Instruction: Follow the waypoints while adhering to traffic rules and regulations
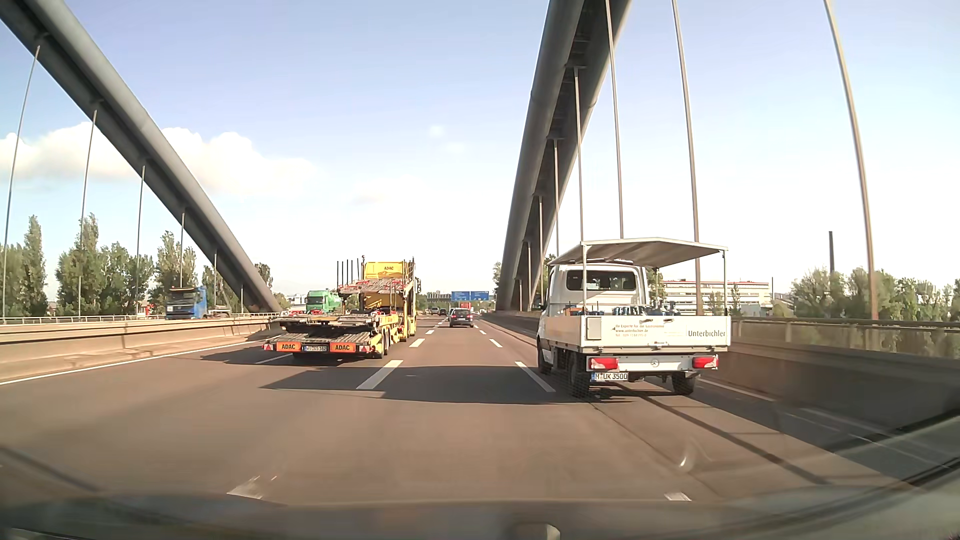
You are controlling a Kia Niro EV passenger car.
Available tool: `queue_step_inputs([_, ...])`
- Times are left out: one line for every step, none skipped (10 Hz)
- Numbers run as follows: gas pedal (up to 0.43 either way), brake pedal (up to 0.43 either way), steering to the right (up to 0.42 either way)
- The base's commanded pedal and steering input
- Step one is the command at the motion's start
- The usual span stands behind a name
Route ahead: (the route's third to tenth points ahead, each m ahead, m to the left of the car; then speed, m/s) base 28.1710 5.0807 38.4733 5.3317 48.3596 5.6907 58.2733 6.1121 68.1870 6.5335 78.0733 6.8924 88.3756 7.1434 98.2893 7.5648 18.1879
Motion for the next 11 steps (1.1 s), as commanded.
queue_step_inputs([0.197, 0.0, 0.001])
queue_step_inputs([0.197, 0.0, 0.001])
queue_step_inputs([0.197, 0.0, 0.001])
queue_step_inputs([0.197, 0.0, 0.001])
queue_step_inputs([0.197, 0.0, 0.001])
queue_step_inputs([0.197, 0.0, 0.001])
queue_step_inputs([0.197, 0.0, 0.001])
queue_step_inputs([0.197, 0.0, 0.001])
queue_step_inputs([0.197, 0.0, 0.001])
queue_step_inputs([0.197, 0.0, 0.001])
queue_step_inputs([0.197, 0.0, 0.001])
